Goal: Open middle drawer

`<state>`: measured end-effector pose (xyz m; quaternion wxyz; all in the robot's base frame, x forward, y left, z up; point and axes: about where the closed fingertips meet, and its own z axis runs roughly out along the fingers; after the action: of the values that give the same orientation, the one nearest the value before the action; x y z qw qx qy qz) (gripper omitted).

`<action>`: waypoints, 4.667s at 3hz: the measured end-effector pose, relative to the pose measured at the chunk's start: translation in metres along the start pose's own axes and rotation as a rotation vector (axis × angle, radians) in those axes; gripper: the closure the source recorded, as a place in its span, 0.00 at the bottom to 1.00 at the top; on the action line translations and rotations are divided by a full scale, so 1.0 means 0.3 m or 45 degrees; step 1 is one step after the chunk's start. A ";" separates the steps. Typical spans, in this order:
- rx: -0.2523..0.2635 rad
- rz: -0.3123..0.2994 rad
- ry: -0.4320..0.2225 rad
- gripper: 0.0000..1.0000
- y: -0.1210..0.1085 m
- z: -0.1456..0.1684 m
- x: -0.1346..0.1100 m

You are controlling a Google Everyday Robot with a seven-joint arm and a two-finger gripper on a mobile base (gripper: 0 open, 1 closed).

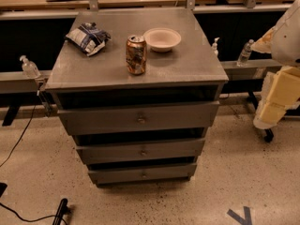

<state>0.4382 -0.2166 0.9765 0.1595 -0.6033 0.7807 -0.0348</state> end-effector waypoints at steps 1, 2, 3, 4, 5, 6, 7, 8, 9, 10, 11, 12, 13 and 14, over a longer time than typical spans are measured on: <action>-0.002 -0.003 -0.008 0.00 0.002 0.013 -0.006; -0.050 -0.059 -0.145 0.00 0.067 0.230 -0.108; -0.126 -0.164 -0.314 0.00 0.240 0.434 -0.250; -0.123 -0.179 -0.318 0.00 0.285 0.513 -0.272; -0.200 -0.232 -0.297 0.00 0.290 0.569 -0.293; -0.289 -0.386 -0.282 0.00 0.351 0.763 -0.308; -0.257 -0.546 -0.368 0.00 0.389 1.093 -0.311; -0.140 -0.582 -0.455 0.00 0.347 1.261 -0.344; -0.140 -0.582 -0.455 0.00 0.347 1.261 -0.344; -0.141 -0.557 -0.440 0.00 0.337 1.383 -0.285; -0.109 -0.503 -0.476 0.00 0.340 1.550 -0.189; -0.045 -0.456 -0.549 0.00 0.325 1.643 -0.096; -0.015 -0.464 -0.615 0.00 0.286 1.725 -0.075; -0.011 -0.468 -0.658 0.00 0.229 1.802 -0.092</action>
Offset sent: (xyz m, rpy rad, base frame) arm 0.0350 0.0980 -0.1548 0.2327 0.0176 0.1666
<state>0.5378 -0.0972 0.4534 0.3412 -0.7238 0.5922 0.0948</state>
